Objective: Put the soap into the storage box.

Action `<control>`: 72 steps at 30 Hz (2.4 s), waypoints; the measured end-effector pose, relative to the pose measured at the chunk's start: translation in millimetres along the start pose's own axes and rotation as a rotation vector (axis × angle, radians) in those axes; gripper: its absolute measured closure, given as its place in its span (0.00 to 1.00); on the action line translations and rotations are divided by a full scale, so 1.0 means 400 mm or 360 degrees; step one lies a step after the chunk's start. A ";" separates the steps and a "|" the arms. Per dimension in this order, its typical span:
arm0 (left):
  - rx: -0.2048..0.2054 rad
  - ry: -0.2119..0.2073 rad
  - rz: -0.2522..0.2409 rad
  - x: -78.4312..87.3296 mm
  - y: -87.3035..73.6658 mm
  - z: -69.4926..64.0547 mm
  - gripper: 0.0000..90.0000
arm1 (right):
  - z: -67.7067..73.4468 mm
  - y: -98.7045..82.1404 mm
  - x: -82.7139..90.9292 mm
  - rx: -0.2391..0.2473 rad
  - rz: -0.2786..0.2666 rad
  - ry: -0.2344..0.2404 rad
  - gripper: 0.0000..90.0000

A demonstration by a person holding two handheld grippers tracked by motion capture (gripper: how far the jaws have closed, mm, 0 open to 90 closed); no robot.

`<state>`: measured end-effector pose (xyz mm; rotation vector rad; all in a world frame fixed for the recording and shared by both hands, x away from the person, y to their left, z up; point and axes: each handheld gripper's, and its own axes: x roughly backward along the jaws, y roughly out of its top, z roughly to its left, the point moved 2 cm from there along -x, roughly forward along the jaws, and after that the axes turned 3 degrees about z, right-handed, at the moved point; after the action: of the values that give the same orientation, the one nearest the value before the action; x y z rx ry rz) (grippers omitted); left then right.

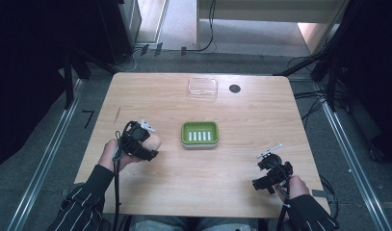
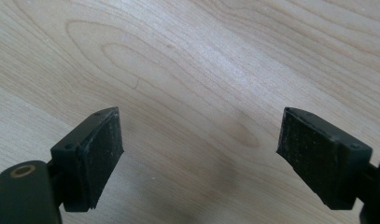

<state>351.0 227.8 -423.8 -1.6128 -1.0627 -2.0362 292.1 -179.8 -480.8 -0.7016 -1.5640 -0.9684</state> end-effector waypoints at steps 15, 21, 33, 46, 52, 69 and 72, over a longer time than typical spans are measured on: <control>-0.0076 -0.0015 -0.0042 0.011 0.057 -0.003 0.36 | 0.000 0.001 -0.001 0.0003 0.0007 0.0002 0.16; -0.0099 -0.0026 -0.0059 0.015 0.081 -0.002 0.36 | 0.001 0.001 -0.001 0.0001 0.0008 0.0007 0.16; -0.0154 -0.0043 -0.0070 0.009 0.121 -0.006 0.36 | 0.001 0.001 -0.002 0.0006 0.0013 0.0004 0.16; -0.0193 -0.0067 -0.0090 0.011 0.156 -0.008 0.36 | 0.001 0.001 -0.003 0.0011 0.0017 0.0010 0.16; -0.0229 -0.0077 -0.0098 0.010 0.175 -0.010 0.36 | 0.001 0.002 -0.003 0.0015 0.0015 0.0009 0.16; -0.0282 -0.0090 -0.0107 0.005 0.208 -0.014 0.36 | 0.001 0.002 -0.004 0.0013 0.0019 0.0010 0.16; -0.0299 -0.0087 -0.0106 0.004 0.213 -0.015 0.36 | 0.002 0.002 -0.004 0.0015 0.0018 0.0010 0.16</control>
<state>402.8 166.8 -393.3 -1.7545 -0.9813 -2.2050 292.9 -178.8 -482.1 -0.6996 -1.5565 -0.9534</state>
